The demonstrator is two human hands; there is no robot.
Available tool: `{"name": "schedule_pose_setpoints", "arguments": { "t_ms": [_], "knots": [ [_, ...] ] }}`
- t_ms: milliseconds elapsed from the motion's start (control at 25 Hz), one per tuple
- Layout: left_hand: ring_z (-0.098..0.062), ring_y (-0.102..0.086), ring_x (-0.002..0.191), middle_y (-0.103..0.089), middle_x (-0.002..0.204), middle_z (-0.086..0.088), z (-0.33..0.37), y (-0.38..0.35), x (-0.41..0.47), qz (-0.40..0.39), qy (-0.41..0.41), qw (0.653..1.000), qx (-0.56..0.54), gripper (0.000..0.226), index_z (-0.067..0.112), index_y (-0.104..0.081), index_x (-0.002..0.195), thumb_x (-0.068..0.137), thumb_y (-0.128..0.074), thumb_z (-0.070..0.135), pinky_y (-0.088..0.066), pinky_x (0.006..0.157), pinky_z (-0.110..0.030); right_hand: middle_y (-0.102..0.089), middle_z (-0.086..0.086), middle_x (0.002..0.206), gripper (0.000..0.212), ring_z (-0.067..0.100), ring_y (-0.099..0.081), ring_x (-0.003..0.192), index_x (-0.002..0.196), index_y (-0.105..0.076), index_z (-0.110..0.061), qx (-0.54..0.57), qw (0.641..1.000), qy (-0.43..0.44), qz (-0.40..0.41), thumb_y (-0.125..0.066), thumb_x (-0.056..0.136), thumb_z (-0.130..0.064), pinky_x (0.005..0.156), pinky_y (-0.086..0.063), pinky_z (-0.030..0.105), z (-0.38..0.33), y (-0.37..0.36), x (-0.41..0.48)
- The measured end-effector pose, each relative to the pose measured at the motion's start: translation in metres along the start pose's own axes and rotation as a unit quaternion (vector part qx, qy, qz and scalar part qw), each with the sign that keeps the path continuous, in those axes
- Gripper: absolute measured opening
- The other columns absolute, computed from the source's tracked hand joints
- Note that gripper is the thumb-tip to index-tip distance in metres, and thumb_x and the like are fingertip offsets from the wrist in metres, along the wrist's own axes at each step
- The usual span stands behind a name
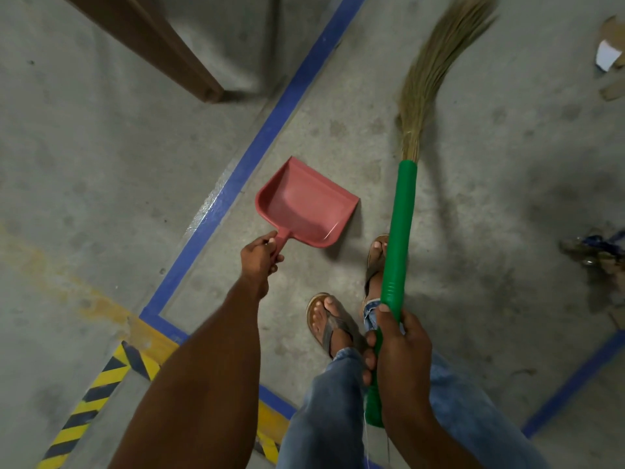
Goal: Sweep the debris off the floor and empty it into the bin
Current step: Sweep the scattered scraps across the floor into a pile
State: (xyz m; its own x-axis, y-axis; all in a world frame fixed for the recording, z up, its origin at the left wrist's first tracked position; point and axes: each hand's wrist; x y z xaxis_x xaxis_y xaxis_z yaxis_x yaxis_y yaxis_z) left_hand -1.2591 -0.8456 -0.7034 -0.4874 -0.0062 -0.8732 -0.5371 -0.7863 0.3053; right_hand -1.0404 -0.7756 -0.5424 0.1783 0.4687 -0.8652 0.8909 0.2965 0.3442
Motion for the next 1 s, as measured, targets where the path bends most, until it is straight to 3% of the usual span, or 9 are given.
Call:
{"name": "schedule_pose_setpoints", "arguments": {
  "t_ms": [160,240,280,360,440,640,760,920,1000],
  "knots": [
    [-0.016,-0.061,0.063,-0.072,0.094,-0.005,0.016,-0.009,-0.015,-0.019,-0.039,0.998,0.051,0.032,0.010,-0.068,0.130,0.101,-0.055,0.011,-0.037,0.045,-0.019,-0.057,0.018,0.073,0.023,0.018,-0.047,0.035,0.101,-0.056,-0.006,-0.004,1.000,0.016,0.011,-0.058,0.100,-0.028,0.039,-0.039,0.025,-0.005,0.005,-0.007],
    [-0.019,-0.066,0.065,-0.076,0.104,-0.009,0.012,-0.012,-0.050,-0.040,-0.119,0.984,0.127,0.030,0.013,-0.070,0.128,0.101,-0.060,0.021,-0.049,0.051,-0.023,-0.051,0.021,0.067,0.026,0.019,-0.044,0.034,0.094,-0.055,-0.001,0.022,1.000,0.017,0.002,-0.058,0.101,-0.026,0.038,-0.037,0.024,-0.018,0.011,-0.021],
    [-0.022,-0.070,0.072,-0.077,0.109,-0.009,0.009,-0.012,-0.075,-0.043,-0.166,0.966,0.192,0.030,0.017,-0.071,0.128,0.101,-0.061,0.026,-0.056,0.062,-0.029,-0.048,0.021,0.064,0.027,0.018,-0.042,0.033,0.092,-0.054,0.001,0.031,0.999,0.017,-0.004,-0.057,0.101,-0.024,0.036,-0.036,0.023,-0.027,0.018,-0.032],
    [-0.028,-0.072,0.094,-0.075,0.116,-0.009,0.008,-0.017,-0.126,-0.026,-0.249,0.917,0.310,0.032,0.021,-0.069,0.130,0.101,-0.057,0.024,-0.057,0.081,-0.036,-0.044,0.015,0.059,0.024,0.015,-0.040,0.031,0.089,-0.053,0.000,0.042,0.999,0.016,-0.009,-0.055,0.102,-0.020,0.034,-0.034,0.021,-0.044,0.032,-0.054],
    [-0.035,-0.068,0.104,-0.071,0.122,-0.012,0.021,-0.024,-0.178,0.002,-0.299,0.878,0.373,0.038,0.021,-0.061,0.139,0.103,-0.051,0.017,-0.052,0.082,-0.040,-0.045,0.010,0.057,0.023,0.014,-0.038,0.032,0.085,-0.052,-0.006,0.034,0.999,0.032,-0.003,-0.053,0.102,-0.021,0.036,-0.032,0.022,-0.063,0.048,-0.080],
    [-0.036,-0.066,0.102,-0.064,0.122,-0.012,0.094,-0.015,-0.285,0.026,-0.368,0.815,0.447,0.047,0.019,-0.052,0.142,0.097,-0.049,0.006,-0.053,0.078,-0.043,-0.048,0.007,0.054,0.026,0.013,-0.042,0.034,0.078,-0.051,-0.010,0.015,0.998,0.059,-0.028,-0.053,0.101,-0.022,0.036,-0.035,0.025,-0.092,0.110,-0.153],
    [-0.034,-0.066,0.100,-0.065,0.120,-0.012,0.120,0.007,-0.328,0.039,-0.393,0.812,0.430,0.045,0.020,-0.053,0.141,0.098,-0.047,0.007,-0.054,0.077,-0.044,-0.056,0.006,0.059,0.024,0.020,-0.050,0.046,0.077,-0.058,-0.014,-0.099,0.991,0.073,-0.053,-0.058,0.097,-0.025,0.058,-0.043,0.035,-0.076,0.147,-0.170],
    [-0.031,-0.067,0.094,-0.068,0.111,-0.008,0.111,0.027,-0.380,0.065,-0.402,0.809,0.424,0.040,0.022,-0.056,0.136,0.101,-0.040,0.011,-0.057,0.076,-0.046,-0.065,0.006,0.073,0.012,0.026,-0.065,0.065,0.085,-0.060,-0.016,-0.277,0.952,0.107,-0.070,-0.059,0.093,-0.025,0.059,-0.051,0.035,-0.061,0.183,-0.151],
    [-0.028,-0.067,0.090,-0.069,0.104,-0.005,0.100,0.025,-0.397,0.063,-0.393,0.818,0.414,0.041,0.025,-0.058,0.136,0.101,-0.042,0.013,-0.056,0.076,-0.043,-0.066,0.005,0.073,0.015,0.025,-0.066,0.066,0.083,-0.062,-0.015,-0.305,0.946,0.094,-0.055,-0.064,0.091,-0.028,0.060,-0.052,0.035,-0.065,0.205,-0.124]
  ]
}}
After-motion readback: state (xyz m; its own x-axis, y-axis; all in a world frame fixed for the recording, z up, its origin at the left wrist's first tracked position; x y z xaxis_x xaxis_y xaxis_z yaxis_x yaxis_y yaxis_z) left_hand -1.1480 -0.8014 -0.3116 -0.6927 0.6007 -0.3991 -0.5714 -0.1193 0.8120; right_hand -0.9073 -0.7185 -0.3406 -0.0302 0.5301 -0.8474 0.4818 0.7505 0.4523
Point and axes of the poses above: each hand's wrist, its own x-axis towards the middle knuckle, its own y-axis out of the back of the hand, z = x × y
